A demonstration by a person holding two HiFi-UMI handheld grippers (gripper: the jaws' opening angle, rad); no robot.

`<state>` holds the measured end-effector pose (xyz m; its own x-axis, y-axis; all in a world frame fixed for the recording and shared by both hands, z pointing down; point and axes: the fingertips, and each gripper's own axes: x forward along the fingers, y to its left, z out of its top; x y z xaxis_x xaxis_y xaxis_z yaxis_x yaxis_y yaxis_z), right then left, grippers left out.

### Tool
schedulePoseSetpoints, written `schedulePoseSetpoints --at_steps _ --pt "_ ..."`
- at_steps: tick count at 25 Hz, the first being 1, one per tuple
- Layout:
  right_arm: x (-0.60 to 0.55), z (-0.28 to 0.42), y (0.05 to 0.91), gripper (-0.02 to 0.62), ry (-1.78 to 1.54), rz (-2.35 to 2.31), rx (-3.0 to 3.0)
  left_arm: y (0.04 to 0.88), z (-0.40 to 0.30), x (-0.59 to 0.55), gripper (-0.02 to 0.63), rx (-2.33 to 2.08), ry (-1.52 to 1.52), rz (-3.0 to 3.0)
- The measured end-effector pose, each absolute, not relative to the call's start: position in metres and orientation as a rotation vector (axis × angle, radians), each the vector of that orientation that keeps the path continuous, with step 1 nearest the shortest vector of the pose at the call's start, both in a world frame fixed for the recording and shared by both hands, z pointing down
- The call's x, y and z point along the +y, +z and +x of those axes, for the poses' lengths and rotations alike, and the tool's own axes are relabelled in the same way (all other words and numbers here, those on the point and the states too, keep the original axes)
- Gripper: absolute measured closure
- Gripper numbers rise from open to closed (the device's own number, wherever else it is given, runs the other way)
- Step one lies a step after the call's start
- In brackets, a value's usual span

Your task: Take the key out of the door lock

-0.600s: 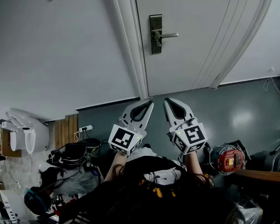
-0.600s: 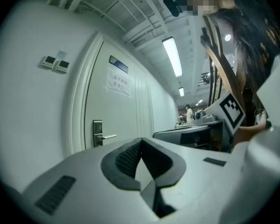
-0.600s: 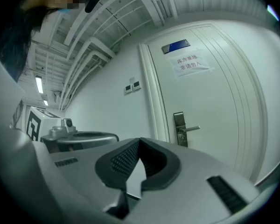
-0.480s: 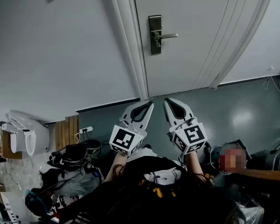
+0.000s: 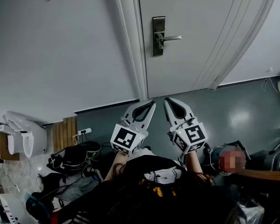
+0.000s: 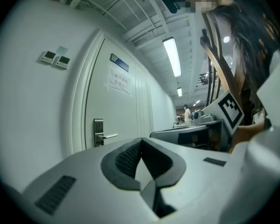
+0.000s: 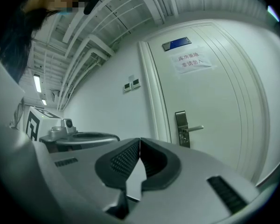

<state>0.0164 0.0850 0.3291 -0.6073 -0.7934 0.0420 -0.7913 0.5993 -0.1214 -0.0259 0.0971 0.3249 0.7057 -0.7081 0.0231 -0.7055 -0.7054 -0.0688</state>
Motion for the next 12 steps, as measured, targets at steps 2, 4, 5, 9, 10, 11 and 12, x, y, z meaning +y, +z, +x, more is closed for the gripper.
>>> schedulePoseSetpoints --at_steps 2,4,5,9,10,11,12 --pt "0.079 0.01 0.329 0.591 -0.202 -1.376 2.801 0.326 -0.032 0.091 0.599 1.182 -0.069 -2.853" --pt "0.075 0.001 0.329 0.591 -0.196 -1.358 2.819 0.325 -0.038 0.086 0.598 1.176 -0.063 -2.857" --pt "0.073 -0.003 0.329 0.591 -0.186 -1.345 2.832 0.325 -0.041 0.083 0.599 1.173 -0.06 -2.859" --pt "0.064 -0.019 0.328 0.592 -0.127 -1.328 2.864 0.327 -0.053 0.073 0.598 1.148 -0.055 -2.872" --pt "0.061 -0.022 0.329 0.591 -0.121 -1.336 2.865 0.327 -0.056 0.071 0.599 1.143 -0.054 -2.876" --pt "0.057 -0.025 0.329 0.591 -0.122 -1.346 2.863 0.328 -0.06 0.068 0.598 1.136 -0.053 -2.88" --pt "0.054 -0.028 0.33 0.592 -0.131 -1.355 2.86 0.328 -0.063 0.066 0.598 1.129 -0.051 -2.882"
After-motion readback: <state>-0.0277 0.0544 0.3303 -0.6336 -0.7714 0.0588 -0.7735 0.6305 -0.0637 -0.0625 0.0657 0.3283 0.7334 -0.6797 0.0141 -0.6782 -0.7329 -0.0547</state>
